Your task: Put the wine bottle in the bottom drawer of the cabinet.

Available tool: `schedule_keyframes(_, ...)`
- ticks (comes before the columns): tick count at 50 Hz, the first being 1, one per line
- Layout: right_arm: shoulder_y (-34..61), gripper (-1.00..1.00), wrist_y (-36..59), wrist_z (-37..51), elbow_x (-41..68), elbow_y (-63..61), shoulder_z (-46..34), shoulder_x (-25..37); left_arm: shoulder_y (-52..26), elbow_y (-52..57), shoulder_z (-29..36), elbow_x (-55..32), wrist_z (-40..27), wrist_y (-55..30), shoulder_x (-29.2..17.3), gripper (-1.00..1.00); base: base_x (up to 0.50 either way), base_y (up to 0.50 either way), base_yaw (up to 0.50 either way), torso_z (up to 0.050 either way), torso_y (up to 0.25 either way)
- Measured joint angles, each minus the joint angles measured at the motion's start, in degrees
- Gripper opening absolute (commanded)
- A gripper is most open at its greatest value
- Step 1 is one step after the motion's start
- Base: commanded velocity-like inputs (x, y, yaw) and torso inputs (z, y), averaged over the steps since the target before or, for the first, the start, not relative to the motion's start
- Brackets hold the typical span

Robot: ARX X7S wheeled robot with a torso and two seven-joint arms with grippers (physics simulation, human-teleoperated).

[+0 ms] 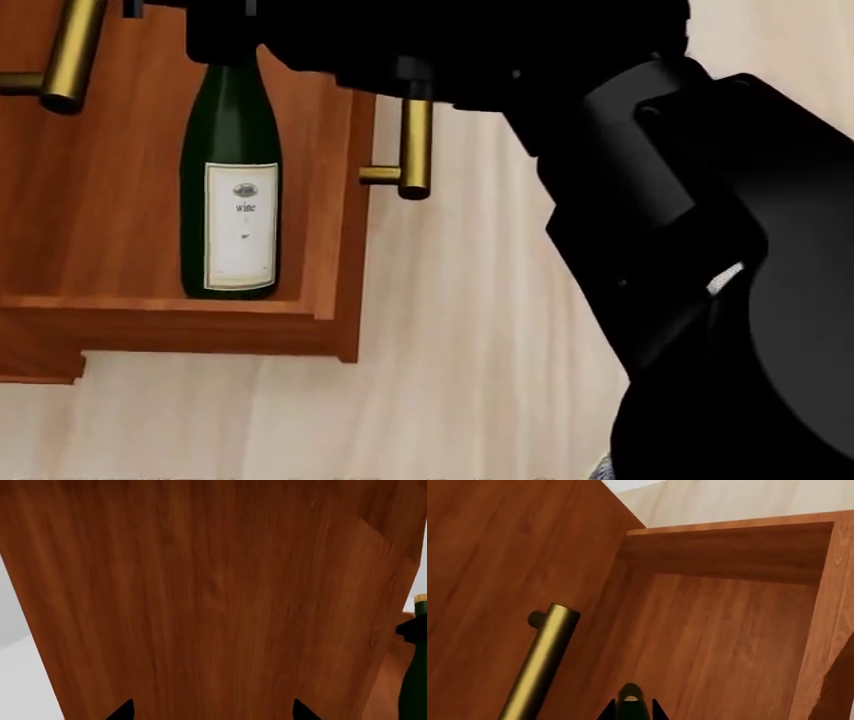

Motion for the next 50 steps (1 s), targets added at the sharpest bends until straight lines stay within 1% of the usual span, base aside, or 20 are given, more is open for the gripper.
schedule_keyframes(12, -0.1, -1.00, -0.1, -0.1, -1.9, 0.1, 3.7, 0.2, 0.3, -0.2, -0.1, 0.2, 0.1, 0.1, 0.2, 1.00, 0.00, 0.00, 0.00, 0.000, -0.085)
schedule_keyframes(25, -0.7, -1.00, -0.9, -0.2, -3.5, -0.3, 6.2, 0.3, 0.5, -0.2, -0.4, 0.3, 0.1, -0.1, 0.2, 1.00, 0.00, 0.00, 0.00, 0.000, -0.039)
schedule_keyframes(50, -1.8, -1.00, -1.7, -1.0, -6.0, 0.1, 8.4, 0.1, 1.5, -0.1, -1.2, 0.9, 0.1, 0.7, 0.4, 1.00, 0.00, 0.00, 0.00, 0.000, -0.006)
